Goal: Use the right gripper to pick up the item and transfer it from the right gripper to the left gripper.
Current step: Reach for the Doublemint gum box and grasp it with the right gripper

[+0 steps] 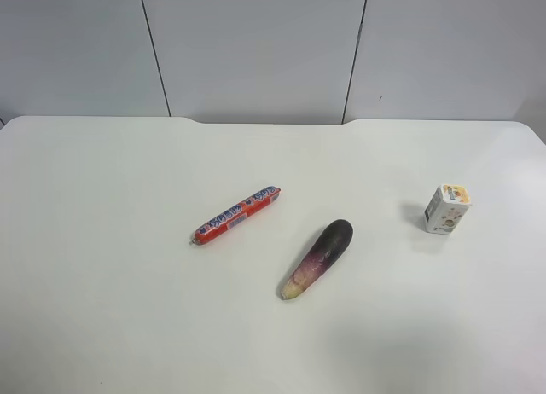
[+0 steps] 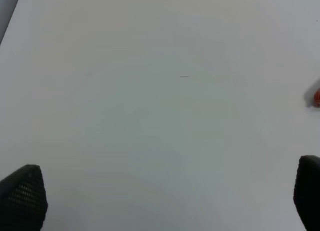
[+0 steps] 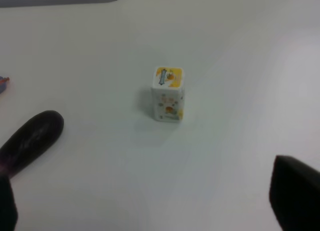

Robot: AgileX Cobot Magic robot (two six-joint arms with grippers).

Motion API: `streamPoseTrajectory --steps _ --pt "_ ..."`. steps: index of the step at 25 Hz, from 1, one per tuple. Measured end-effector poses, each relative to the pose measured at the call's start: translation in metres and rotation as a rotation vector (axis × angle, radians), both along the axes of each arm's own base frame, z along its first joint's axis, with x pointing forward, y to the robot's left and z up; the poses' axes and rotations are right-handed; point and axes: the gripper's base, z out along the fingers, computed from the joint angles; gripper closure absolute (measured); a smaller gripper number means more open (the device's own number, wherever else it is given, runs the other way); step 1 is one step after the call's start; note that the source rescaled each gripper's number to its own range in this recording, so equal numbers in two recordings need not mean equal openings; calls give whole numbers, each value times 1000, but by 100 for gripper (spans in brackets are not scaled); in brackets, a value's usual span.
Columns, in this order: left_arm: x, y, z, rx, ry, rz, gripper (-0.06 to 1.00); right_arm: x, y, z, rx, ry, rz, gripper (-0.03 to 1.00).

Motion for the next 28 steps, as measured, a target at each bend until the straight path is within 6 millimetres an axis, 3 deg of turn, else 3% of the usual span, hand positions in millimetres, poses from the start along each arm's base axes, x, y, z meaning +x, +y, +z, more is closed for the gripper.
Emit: streamPoseTrajectory --steps 28 --pt "0 0 0 0 0 0 -6 0 0 0 0 0 0 -3"
